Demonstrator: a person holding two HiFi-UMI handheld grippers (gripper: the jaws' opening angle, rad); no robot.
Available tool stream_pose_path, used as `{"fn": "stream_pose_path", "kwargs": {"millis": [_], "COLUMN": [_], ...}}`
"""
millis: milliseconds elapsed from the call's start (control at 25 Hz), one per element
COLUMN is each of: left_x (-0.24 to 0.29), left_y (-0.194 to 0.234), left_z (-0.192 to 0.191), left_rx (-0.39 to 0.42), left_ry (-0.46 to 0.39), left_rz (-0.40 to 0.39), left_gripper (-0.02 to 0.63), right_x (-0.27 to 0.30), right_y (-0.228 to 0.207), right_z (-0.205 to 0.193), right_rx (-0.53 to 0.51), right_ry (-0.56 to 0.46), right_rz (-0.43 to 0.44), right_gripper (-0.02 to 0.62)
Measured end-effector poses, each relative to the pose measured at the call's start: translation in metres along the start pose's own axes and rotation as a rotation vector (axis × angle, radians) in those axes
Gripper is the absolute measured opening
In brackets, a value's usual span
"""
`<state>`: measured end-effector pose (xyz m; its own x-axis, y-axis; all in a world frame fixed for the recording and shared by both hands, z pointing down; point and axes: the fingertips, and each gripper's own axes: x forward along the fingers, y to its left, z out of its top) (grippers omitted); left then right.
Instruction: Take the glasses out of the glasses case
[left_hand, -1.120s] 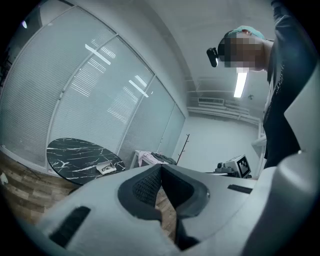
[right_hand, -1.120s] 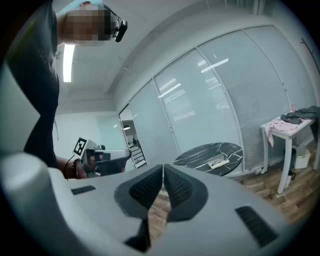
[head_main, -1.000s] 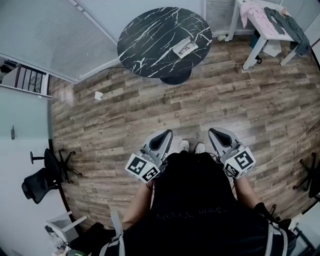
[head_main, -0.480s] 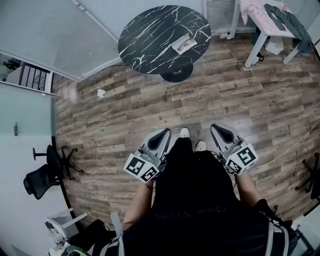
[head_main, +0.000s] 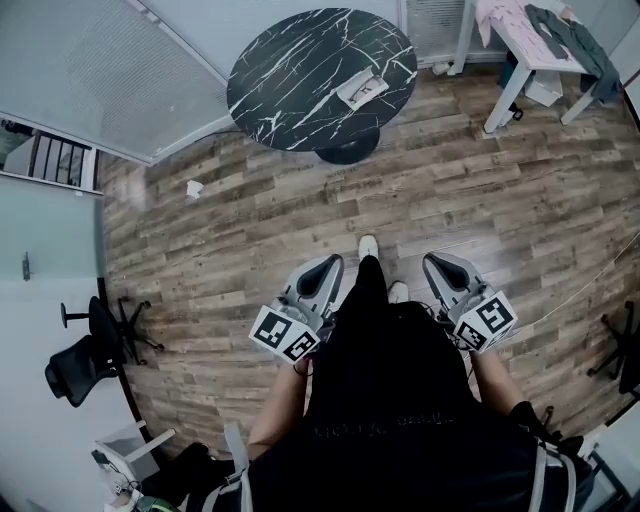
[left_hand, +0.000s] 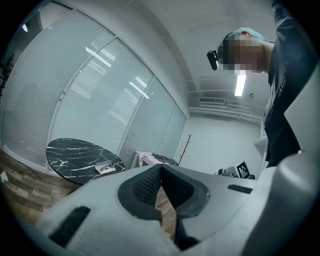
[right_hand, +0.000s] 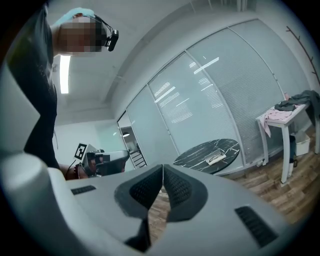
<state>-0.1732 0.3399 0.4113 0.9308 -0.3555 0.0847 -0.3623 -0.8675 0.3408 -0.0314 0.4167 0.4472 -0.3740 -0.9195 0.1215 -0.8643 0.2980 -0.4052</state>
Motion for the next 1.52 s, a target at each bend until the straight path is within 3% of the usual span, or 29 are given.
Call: {"fn": "stream_pose_path", "kwargs": {"millis": [320, 680, 840, 1080, 1520], "left_x": [0.029, 0.065, 0.078, 0.099, 0.132], "left_y": [0.032, 0.100, 0.139, 0.182, 0.182], "left_z": [0.014, 0.031, 0.041, 0.054, 0.069], "left_rx": [-0.023, -0.051, -0.073, -0.090, -0.053], "left_ry": [0.002, 0.000, -0.006, 0.000, 0.032], "left_rz": [-0.019, -0.021, -0.029, -0.050, -0.115], "left_gripper": [0.017, 0.017, 0.017, 0.017, 0.017], "right_x": [0.028, 0.116, 0.154, 0.186, 0.178], "right_y": [-0.031, -0.051, -0.055, -0.076, -0.114], "right_z": [0.027, 0.046, 0.056, 0.077, 0.093], "right_rx": [0.062, 0.106, 0.059, 0.073, 0.140], "right_ry": [-0.034, 0.006, 0.035, -0.007, -0.066], "right_rz": [-0.074, -0.021, -0.005, -0.043, -0.122], "right_gripper": [0.029, 0.029, 0.029, 0.029, 0.029]}}
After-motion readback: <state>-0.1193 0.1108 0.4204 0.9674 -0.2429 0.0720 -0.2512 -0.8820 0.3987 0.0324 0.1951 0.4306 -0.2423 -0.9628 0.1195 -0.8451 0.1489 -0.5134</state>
